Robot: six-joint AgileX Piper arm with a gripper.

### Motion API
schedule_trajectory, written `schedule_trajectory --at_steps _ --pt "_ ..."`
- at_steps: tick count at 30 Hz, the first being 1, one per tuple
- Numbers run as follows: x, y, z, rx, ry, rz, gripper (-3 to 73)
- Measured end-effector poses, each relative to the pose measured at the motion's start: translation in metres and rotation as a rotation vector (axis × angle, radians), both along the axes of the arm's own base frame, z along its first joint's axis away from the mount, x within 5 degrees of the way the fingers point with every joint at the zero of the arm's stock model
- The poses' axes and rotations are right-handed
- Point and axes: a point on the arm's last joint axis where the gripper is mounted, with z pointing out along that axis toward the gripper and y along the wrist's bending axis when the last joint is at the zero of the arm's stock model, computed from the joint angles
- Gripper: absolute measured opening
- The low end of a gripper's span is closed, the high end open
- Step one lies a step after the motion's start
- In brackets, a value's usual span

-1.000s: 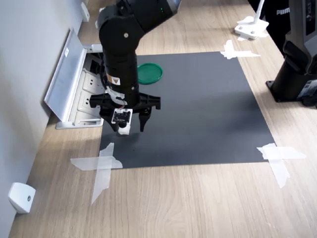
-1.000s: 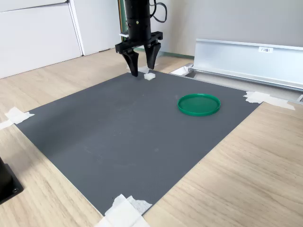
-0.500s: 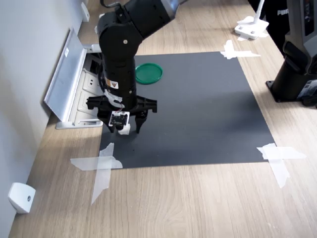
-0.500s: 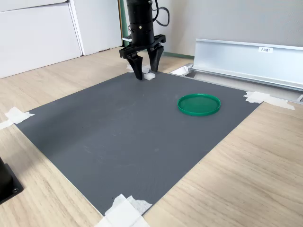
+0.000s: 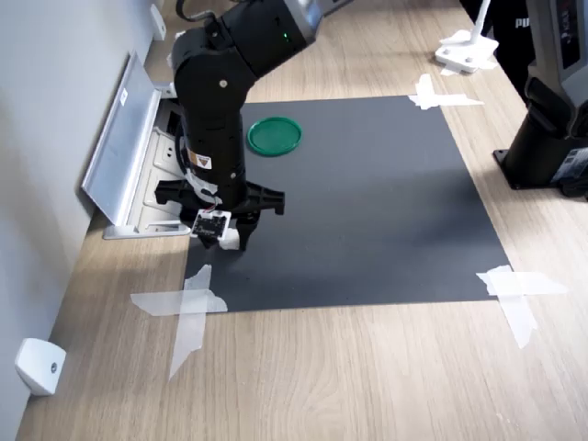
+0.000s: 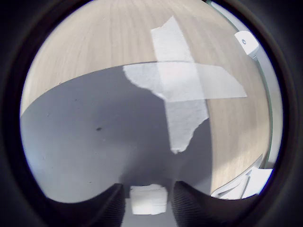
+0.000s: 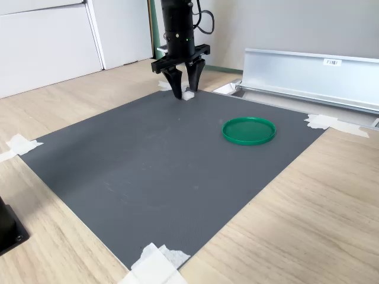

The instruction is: Grasp a white terminal and put it on the green lid.

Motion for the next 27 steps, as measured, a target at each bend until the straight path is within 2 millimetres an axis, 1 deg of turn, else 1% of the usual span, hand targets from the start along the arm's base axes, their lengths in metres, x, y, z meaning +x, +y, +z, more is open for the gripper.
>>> schedule_trajectory --at_steps 3,4,14,17,19,22,25,27 --pt "0.0 0.0 0.0 0.004 0.006 -0.02 27.1" --pt "-0.001 0.0 0.0 0.004 0.008 -0.024 26.4" --pt "-0.003 -0.002 0.002 -0.002 0.024 -0.067 26.5" --pt "-0.007 -0.004 0.014 -0.012 0.02 -0.079 26.5" --pt "-0.012 -0.007 0.03 -0.016 0.015 -0.089 26.5" --pt "-0.022 -0.022 0.055 -0.014 0.023 -0.125 26.5" --pt "-0.028 -0.049 0.075 0.004 0.028 -0.176 26.5" --pt "-0.029 -0.072 0.083 0.01 0.024 -0.209 26.5"
